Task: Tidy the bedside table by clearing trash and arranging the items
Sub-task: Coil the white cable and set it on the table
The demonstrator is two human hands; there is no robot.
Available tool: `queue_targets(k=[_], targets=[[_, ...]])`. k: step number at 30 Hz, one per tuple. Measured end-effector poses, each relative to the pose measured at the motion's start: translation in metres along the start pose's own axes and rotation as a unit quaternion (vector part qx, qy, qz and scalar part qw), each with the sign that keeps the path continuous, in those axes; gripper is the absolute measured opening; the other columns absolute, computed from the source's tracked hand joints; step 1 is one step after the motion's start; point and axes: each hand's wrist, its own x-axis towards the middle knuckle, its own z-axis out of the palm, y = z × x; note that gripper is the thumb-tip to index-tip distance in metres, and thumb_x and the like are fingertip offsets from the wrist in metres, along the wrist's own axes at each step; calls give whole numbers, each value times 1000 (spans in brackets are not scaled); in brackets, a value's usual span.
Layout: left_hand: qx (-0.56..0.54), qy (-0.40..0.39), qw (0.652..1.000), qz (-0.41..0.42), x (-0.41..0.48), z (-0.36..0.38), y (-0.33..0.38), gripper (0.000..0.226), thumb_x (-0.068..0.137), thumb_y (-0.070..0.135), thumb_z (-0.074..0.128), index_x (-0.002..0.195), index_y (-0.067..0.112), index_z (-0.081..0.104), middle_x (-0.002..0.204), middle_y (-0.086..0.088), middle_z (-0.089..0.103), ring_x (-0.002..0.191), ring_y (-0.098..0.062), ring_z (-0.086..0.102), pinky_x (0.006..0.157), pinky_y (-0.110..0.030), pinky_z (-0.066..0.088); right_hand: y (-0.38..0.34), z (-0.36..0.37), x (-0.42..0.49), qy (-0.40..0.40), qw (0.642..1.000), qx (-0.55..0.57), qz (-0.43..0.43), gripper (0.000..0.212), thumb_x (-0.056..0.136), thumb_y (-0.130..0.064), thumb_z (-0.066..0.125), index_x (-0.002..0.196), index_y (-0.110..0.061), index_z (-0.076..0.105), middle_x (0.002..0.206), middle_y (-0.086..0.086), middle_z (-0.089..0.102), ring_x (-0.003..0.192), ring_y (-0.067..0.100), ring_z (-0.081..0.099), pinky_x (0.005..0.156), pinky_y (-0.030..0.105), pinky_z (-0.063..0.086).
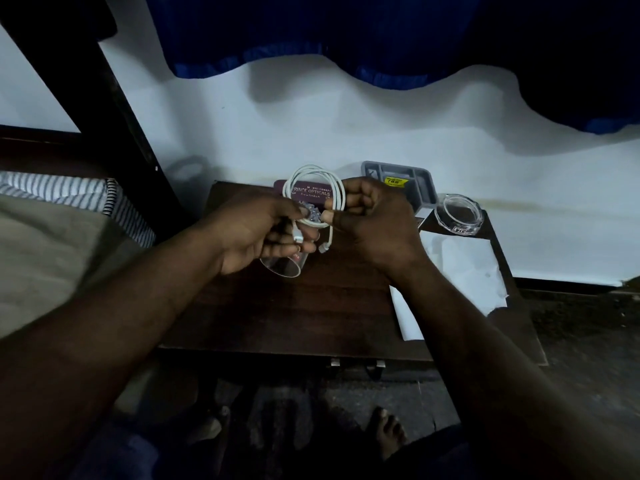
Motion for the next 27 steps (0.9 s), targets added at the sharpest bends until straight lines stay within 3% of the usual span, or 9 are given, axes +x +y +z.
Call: queue_targets(k=[3,5,9,13,17,19,23,25,27], targets=[[-95,-19,995,-19,-3,-2,7,10,98,14,61,94,12,71,87,-12,79,71,-22,78,51,-20,57,2,-3,2,-9,999,31,18,27,84,-7,82,106,-19,73,97,3,78,91,26,77,77,47,65],[-146,-10,989,-18,-3,-3,9,11,98,13,62,91,10,70,87,-12,79,73,-21,78,50,-19,57,2,-2,3,-7,998,59,30,21,87,-9,80,102,-21,72,93,2,76,85,21,77,66,38,64],[-180,-1,984,-14,0,4,6,13,103,15,56,98,8,66,91,-14,80,77,-24,79,55,-22,60,2,6,5,19,996,77,46,23,89,-9,79,91,-28,67,88,-2,68,74,10,73,64,31,62],[-187,-83,979,5,-1,-2,8,28,107,6,41,121,0,64,116,-21,75,102,-35,76,70,-29,64,4,6,9,43,994,78,63,16,90,-10,77,98,-19,68,94,4,74,79,18,76,68,37,64],[-174,-158,971,32,-4,-8,8,37,97,3,53,133,2,59,127,-18,72,108,-35,74,71,-29,63,1,6,9,37,996,57,61,23,86,1,71,107,-11,70,100,6,78,95,22,76,84,47,64],[-154,-158,974,55,-4,-7,6,36,92,10,62,128,6,63,124,-16,73,105,-33,76,69,-27,63,-1,9,7,29,997,49,48,26,87,5,66,109,-8,71,101,6,79,96,19,76,84,42,63],[-49,-68,989,121,-4,-5,6,14,84,30,76,96,23,76,99,-10,79,80,-24,79,61,-26,60,-4,8,5,9,981,173,86,20,91,4,69,108,-7,69,97,6,78,81,16,76,64,26,58],[-27,-8,990,137,-2,-6,6,12,79,36,79,85,26,75,82,-3,75,64,-15,71,55,-23,55,-5,6,4,-21,967,231,102,22,92,5,69,109,-8,69,95,4,76,80,16,74,66,27,60],[-51,18,991,126,1,-8,5,14,76,35,80,81,23,73,79,-1,70,61,-11,62,55,-23,52,-5,5,3,-58,960,255,95,31,90,8,68,117,-8,67,100,4,76,86,18,74,72,28,61]])
